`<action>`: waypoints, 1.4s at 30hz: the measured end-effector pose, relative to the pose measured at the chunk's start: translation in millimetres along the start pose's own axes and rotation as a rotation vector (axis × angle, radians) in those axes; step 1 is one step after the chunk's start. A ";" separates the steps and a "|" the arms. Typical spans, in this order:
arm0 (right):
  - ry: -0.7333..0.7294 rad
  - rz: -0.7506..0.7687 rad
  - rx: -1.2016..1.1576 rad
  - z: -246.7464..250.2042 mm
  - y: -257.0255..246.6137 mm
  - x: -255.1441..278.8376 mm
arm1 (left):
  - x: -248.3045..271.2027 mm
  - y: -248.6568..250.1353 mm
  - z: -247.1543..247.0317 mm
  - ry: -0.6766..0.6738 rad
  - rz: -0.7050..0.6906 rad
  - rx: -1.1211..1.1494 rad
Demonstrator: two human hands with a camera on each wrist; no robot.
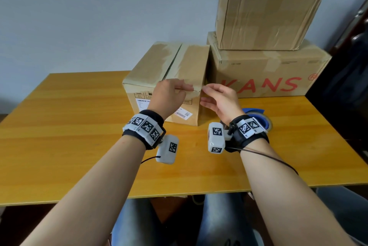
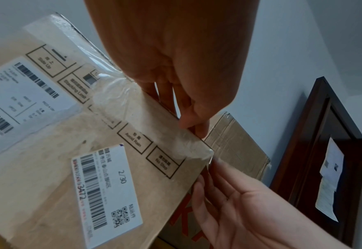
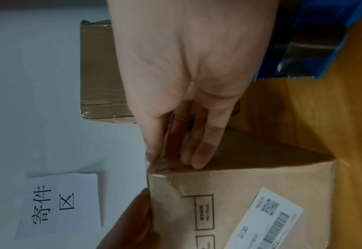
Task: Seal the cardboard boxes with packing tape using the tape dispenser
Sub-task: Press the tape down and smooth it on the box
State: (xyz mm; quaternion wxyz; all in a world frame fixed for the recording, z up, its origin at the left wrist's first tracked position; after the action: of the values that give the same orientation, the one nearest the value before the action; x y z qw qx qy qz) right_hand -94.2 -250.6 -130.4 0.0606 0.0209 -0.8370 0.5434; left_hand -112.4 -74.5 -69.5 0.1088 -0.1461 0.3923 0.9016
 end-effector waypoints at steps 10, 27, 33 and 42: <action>0.042 -0.143 0.048 -15.1 -5.4 -4.4 | 0.0 -3.7 -2.1 0.003 -0.015 -0.005; 0.006 0.086 0.910 -7.8 -6.6 19.4 | -13.5 0.2 -4.6 0.036 -0.044 -0.081; -0.089 0.064 1.037 -12.8 -7.2 13.9 | -19.3 -0.9 -3.9 0.046 -0.091 -0.131; -0.175 0.574 0.954 -29.5 -47.4 0.8 | -24.5 -3.4 0.8 0.051 -0.168 -0.276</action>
State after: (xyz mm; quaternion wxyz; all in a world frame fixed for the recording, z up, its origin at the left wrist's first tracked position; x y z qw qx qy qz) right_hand -87.8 -243.1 -75.4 -0.1755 -0.1377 -0.4727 0.8525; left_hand -88.7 -73.7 -62.7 0.1527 -0.2148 0.2537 0.9307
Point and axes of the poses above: each hand's wrist, its own x-axis away from the middle knuckle, its own z-axis out of the back of the hand, y = z × x, the point moved 7 cm from there along -x, towards the middle knuckle, and after that the axes turned 5 degrees about -x, right-handed, at the moved point
